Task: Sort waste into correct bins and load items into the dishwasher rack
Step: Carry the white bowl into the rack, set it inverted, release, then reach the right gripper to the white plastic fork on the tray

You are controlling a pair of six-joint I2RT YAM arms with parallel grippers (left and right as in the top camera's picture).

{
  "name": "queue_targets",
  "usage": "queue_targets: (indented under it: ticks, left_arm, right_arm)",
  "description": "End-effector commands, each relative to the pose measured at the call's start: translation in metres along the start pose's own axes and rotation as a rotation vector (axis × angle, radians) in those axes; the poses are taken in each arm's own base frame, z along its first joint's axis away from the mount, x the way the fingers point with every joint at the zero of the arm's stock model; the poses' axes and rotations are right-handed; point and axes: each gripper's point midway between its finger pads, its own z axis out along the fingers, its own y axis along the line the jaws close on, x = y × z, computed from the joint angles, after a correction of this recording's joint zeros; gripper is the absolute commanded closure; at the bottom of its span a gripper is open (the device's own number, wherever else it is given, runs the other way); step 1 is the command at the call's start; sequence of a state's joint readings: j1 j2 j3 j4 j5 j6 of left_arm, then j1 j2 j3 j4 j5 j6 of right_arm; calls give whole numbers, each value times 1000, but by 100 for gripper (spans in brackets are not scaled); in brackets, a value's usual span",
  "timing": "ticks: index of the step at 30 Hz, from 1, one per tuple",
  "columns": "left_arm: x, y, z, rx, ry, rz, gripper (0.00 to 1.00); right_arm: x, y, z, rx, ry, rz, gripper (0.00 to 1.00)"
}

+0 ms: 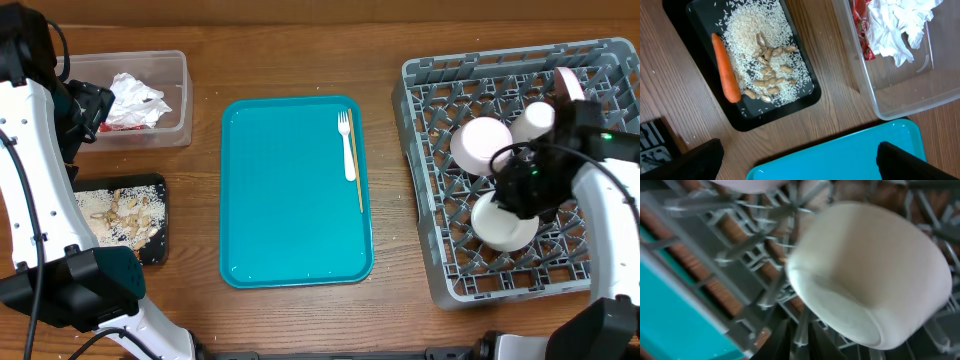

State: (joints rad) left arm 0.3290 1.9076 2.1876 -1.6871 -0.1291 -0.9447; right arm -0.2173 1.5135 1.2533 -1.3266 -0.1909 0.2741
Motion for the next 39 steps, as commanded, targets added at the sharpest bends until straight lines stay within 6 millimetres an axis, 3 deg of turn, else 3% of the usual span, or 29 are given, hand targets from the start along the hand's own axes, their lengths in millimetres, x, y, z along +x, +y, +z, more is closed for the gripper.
queue_targets:
  ticks: [1,13,19,22,26,31,35,39]
  left_arm:
    - [-1,2,-2,-6,-15,-19,0]
    - [-1,2,-2,-6,-15,-19,0]
    - [-1,2,-2,-6,-15,-19,0]
    - [-1,2,-2,-6,-15,-19,0]
    - [-1,2,-2,-6,-15,-19,0]
    - [-1,2,-2,-6,-14,-19,0]
    - [-1,2,-2,-6,-15,-19,0]
    - [-1,2,-2,-6,-15,-19,0]
  right_arm:
    - [0,-24,5,161,-48,115,86]
    - [-22,-50,-3,250,-155,211,85]
    - [-31,-79,-11,309,-195,301,84]
    - [-30,-72,-14,233,-168,327,86]
    - [-29,-36,-20,64,-137,239,86]
    - [-15,49,-34,-281,-88,-15,77]
    - [2,98,-30,-347,-81,-186,51]
    - [27,161,-20,-392,-108,-410,2]
